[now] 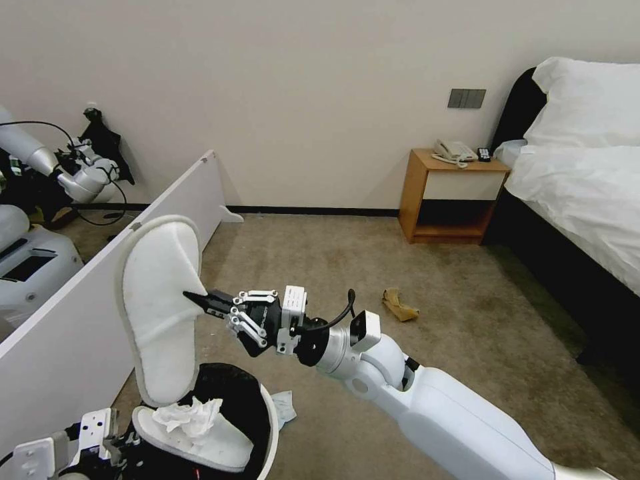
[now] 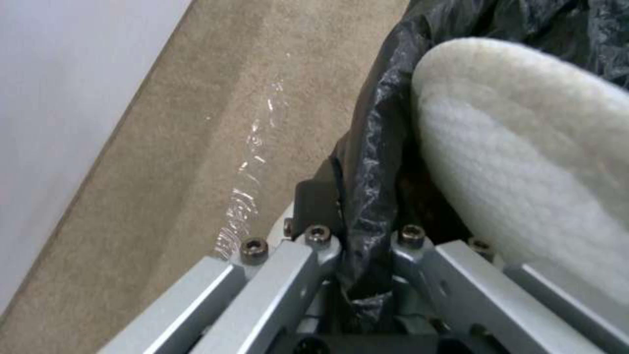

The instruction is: Pick up the trash bin, then pick up the garbage from the floor and place it into the trash bin.

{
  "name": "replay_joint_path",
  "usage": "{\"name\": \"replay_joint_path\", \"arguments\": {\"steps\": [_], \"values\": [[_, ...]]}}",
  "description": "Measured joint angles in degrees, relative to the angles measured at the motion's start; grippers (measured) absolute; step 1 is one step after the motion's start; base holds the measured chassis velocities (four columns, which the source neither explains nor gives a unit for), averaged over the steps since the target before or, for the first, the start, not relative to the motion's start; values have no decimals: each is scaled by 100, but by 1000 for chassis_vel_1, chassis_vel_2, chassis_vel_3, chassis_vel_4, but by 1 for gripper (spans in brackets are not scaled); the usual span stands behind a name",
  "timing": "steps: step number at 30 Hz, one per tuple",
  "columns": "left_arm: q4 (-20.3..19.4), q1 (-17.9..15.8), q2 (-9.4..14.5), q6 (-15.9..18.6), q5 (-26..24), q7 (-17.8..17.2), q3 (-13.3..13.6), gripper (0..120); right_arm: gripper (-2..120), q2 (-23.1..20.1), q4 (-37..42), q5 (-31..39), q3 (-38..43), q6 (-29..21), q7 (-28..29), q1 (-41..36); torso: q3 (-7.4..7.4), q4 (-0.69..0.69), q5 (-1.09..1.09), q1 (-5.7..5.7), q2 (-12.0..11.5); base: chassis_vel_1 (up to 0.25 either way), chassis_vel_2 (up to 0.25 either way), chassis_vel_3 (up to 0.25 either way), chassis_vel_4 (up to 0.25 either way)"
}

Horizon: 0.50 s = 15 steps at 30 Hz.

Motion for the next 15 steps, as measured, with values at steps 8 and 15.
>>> {"name": "replay_joint_path", "arguments": {"steps": [8,15], "values": [[-48,-1,67,0,-116,-41,-64,2,0,-21,-239,-266,-55,109,-232,-251,0,0,1,0,0,0,0,0,0],[-89,-6,105,0,-192,-69,-78,2,0,-19,-459,-443,-48,220,-385,-416,0,0,1,0,0,0,0,0,0]]}}
